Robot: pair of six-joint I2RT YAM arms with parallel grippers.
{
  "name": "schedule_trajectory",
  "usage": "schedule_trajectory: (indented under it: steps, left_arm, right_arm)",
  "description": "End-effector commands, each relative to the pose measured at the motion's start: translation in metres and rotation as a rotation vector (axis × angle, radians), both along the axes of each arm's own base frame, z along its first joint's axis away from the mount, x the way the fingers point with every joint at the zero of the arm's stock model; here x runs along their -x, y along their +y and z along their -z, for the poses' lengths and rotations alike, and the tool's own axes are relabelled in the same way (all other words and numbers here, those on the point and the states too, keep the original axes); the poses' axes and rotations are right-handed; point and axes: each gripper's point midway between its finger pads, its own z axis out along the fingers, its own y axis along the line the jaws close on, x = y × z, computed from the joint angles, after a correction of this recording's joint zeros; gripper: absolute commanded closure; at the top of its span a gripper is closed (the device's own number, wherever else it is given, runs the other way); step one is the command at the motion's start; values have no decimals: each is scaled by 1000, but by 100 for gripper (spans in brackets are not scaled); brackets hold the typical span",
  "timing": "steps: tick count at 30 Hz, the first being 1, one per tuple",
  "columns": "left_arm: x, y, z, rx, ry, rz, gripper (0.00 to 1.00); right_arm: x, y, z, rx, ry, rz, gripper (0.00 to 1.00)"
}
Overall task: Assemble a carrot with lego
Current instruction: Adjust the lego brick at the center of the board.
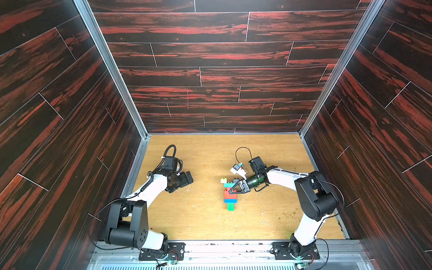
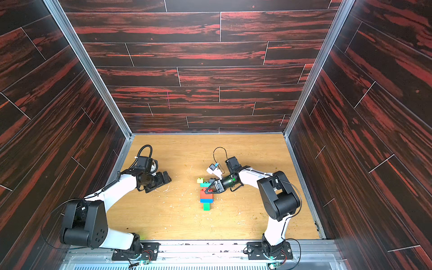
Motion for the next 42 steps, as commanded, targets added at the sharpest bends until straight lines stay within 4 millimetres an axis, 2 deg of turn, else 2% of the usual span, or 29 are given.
schedule_trajectory:
  steps: [1, 19, 31, 42]
  left_arm:
    - [0, 0, -4, 11, -20, -3, 0]
    - [3, -1, -3, 16, -17, 3, 0]
    - [3, -1, -3, 13, -17, 5, 0]
    - [4, -1, -4, 12, -18, 5, 0]
  right_arm:
    - [0, 0, 9, 15, 95, 2, 88]
    - [11, -4, 37, 91, 261, 1, 89]
    - [8, -8, 59, 196, 310, 34, 89]
    - [7, -6, 65, 206, 338, 39, 79]
